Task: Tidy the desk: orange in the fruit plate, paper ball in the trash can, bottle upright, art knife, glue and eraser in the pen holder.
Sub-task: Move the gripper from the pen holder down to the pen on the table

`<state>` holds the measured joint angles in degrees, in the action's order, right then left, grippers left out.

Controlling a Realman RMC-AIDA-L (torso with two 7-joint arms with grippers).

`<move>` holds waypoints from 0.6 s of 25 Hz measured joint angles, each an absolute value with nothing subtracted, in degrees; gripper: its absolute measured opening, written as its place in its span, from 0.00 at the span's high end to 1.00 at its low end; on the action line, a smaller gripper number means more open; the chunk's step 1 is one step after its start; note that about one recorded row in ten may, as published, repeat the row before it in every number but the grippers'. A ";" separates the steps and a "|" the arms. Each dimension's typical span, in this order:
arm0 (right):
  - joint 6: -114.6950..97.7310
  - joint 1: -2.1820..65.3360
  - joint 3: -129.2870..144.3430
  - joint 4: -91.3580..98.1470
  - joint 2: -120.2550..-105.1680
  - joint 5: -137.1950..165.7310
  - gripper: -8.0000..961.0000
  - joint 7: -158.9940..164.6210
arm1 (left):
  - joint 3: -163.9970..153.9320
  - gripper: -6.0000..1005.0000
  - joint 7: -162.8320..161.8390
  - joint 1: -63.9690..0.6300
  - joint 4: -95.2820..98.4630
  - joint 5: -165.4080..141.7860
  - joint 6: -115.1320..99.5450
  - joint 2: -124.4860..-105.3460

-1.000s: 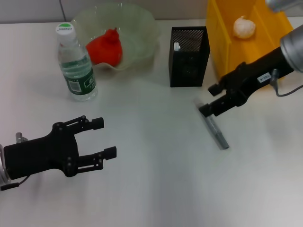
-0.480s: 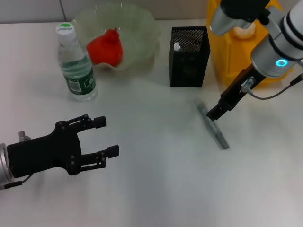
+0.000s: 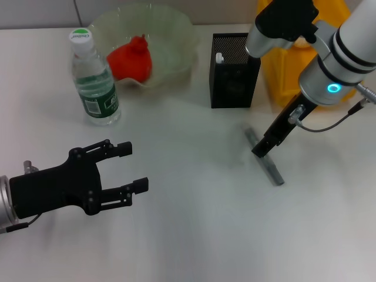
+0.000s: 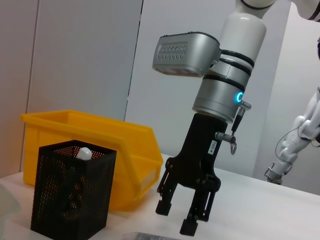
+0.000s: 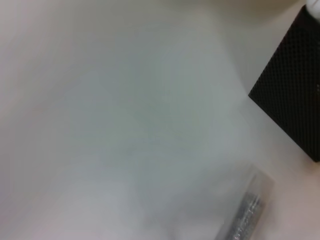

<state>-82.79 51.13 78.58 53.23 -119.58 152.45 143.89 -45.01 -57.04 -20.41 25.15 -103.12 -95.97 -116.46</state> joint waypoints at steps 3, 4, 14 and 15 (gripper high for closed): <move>-82.19 51.19 78.81 52.64 -119.60 152.04 0.24 145.03 | -45.08 0.19 -57.04 -20.41 25.15 -103.11 -95.98 -116.46; -81.95 51.20 78.83 52.39 -119.60 152.03 0.24 145.28 | -45.07 0.19 -57.04 -20.41 25.13 -103.10 -95.97 -116.46; -79.84 51.45 80.94 50.39 -119.72 150.47 0.24 145.85 | -45.26 0.19 -57.04 -20.39 25.17 -102.99 -96.11 -116.55; -79.80 51.45 80.94 50.23 -119.73 150.47 0.24 145.85 | -45.26 0.19 -57.04 -20.39 25.17 -102.99 -96.11 -116.54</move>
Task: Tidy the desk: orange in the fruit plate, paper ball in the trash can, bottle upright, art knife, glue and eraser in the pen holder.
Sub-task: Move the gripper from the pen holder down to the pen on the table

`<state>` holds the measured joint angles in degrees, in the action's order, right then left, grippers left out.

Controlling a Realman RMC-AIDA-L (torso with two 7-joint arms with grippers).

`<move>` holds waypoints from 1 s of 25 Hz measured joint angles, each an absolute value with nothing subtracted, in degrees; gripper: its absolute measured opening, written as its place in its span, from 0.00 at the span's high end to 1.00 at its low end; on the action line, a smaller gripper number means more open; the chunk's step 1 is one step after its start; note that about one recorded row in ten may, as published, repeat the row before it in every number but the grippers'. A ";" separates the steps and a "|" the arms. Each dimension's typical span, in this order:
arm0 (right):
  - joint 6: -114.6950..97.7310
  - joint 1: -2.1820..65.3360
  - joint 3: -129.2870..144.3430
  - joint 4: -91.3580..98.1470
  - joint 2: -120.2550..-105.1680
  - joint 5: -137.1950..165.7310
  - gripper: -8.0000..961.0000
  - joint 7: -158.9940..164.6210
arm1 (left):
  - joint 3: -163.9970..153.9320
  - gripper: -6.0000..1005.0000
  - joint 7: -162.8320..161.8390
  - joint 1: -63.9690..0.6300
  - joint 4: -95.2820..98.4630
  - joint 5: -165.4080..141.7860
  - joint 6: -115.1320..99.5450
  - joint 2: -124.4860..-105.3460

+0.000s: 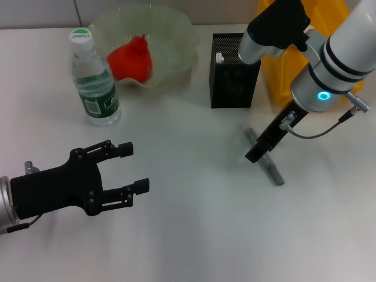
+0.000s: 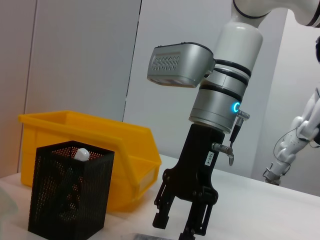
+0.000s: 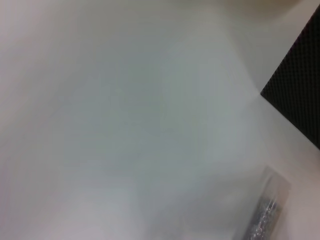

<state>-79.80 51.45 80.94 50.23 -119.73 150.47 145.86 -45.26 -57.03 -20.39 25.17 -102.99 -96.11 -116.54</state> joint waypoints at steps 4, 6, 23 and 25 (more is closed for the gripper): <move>-79.68 51.73 80.97 49.54 -119.72 150.46 0.24 145.88 | -45.10 0.19 -57.04 -20.39 25.16 -102.99 -96.23 -116.54; -79.62 51.70 80.98 49.49 -119.72 150.46 0.24 145.89 | -45.04 0.19 -57.04 -20.39 25.15 -102.98 -96.27 -116.55; -78.97 51.61 81.55 48.44 -119.70 150.74 0.49 145.90 | -45.00 0.19 -57.09 -20.39 25.09 -103.00 -96.40 -116.54; -78.79 51.70 82.14 48.17 -119.71 150.81 0.49 145.90 | -45.00 0.19 -57.31 -20.39 25.01 -103.01 -96.72 -116.54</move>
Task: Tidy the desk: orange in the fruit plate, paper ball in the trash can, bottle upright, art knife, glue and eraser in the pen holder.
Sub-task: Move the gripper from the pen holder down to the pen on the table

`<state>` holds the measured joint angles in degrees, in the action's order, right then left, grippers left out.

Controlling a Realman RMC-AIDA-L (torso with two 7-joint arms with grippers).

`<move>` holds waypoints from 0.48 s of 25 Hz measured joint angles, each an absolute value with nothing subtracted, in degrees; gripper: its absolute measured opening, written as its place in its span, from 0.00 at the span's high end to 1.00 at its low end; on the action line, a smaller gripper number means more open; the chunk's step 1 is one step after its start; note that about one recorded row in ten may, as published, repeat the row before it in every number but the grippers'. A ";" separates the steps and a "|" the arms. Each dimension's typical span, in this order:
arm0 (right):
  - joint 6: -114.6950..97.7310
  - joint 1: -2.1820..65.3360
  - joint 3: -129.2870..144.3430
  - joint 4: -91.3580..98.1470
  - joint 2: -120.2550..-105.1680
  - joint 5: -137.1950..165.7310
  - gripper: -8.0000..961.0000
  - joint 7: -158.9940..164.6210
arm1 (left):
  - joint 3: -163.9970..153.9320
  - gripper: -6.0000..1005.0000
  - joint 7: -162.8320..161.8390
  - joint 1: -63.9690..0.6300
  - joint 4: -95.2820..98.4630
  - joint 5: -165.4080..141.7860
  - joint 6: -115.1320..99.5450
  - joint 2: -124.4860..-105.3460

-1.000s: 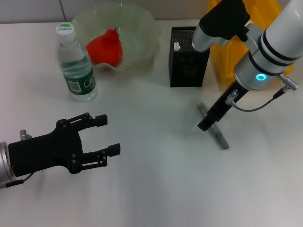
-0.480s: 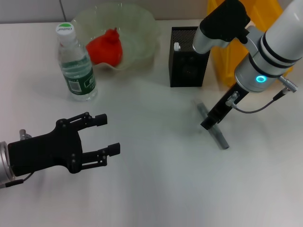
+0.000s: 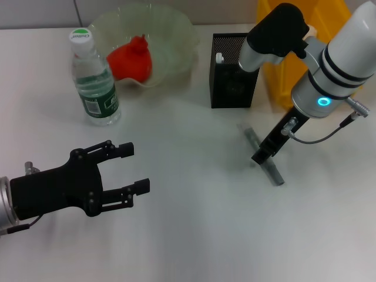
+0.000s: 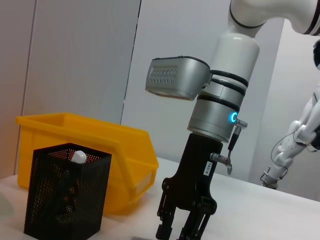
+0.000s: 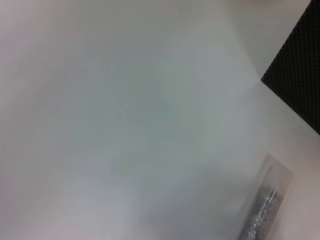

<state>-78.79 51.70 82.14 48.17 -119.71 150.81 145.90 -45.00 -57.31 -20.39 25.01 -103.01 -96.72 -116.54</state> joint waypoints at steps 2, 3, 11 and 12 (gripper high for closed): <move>-78.53 51.73 82.54 48.09 -119.70 150.89 0.49 145.92 | -45.00 0.19 -57.34 -20.39 24.93 -103.01 -96.76 -116.54; -78.37 51.72 82.84 48.07 -119.70 150.90 0.49 145.94 | -45.00 0.19 -57.34 -20.39 24.93 -103.01 -96.76 -116.54; -78.22 51.81 83.32 47.11 -119.66 151.00 0.58 145.97 | -45.00 0.19 -57.55 -20.39 25.08 -103.01 -96.86 -116.54; -78.22 51.81 83.32 47.11 -119.66 151.00 0.61 145.97 | -45.00 0.19 -57.55 -20.39 25.08 -103.01 -96.86 -116.54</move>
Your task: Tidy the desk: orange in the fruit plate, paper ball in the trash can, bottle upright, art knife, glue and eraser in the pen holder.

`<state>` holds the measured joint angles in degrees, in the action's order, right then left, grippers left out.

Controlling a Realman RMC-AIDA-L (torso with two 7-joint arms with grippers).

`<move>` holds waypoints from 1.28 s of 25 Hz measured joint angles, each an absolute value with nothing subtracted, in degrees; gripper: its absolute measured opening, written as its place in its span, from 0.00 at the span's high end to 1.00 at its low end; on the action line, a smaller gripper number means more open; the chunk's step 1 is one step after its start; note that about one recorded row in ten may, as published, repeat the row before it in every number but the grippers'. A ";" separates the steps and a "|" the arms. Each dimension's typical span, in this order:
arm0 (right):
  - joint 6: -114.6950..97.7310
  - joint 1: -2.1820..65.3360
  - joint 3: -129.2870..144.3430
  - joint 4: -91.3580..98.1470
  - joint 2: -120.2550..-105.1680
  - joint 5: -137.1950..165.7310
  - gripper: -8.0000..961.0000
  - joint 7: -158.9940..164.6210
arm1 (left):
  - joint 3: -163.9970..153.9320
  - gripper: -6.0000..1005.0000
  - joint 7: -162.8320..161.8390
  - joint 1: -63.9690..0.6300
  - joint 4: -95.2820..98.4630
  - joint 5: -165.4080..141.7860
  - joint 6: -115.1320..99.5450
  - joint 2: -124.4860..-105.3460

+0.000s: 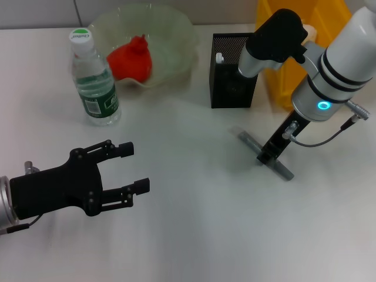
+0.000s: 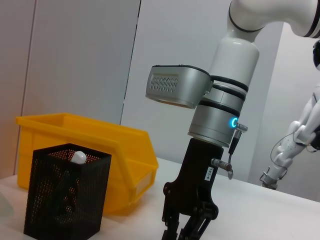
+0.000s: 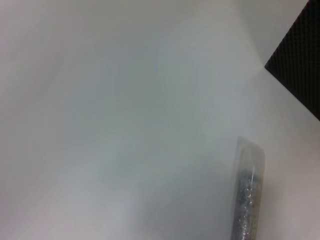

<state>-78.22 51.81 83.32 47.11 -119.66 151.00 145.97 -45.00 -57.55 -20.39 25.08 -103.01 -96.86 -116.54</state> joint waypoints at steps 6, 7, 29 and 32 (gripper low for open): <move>-78.24 51.84 83.32 46.97 -119.54 151.00 0.71 145.98 | -44.99 0.19 -57.71 -20.39 25.20 -103.00 -96.98 -116.54; -78.23 51.84 83.32 47.04 -119.51 151.00 0.72 145.98 | -45.00 0.19 -57.73 -20.39 25.26 -102.99 -97.03 -116.54; -82.13 43.83 66.72 54.22 -119.18 134.02 0.86 123.64 | -44.45 0.19 -57.83 -20.92 25.31 -102.25 -97.71 -115.92; -82.39 40.77 62.06 53.23 -119.12 127.68 0.86 113.27 | -44.00 0.19 -57.78 -20.92 25.31 -102.18 -98.05 -115.88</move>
<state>-82.39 40.77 62.06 53.23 -119.12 127.68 113.28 -44.00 -57.78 -20.92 25.31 -102.18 -98.05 -115.88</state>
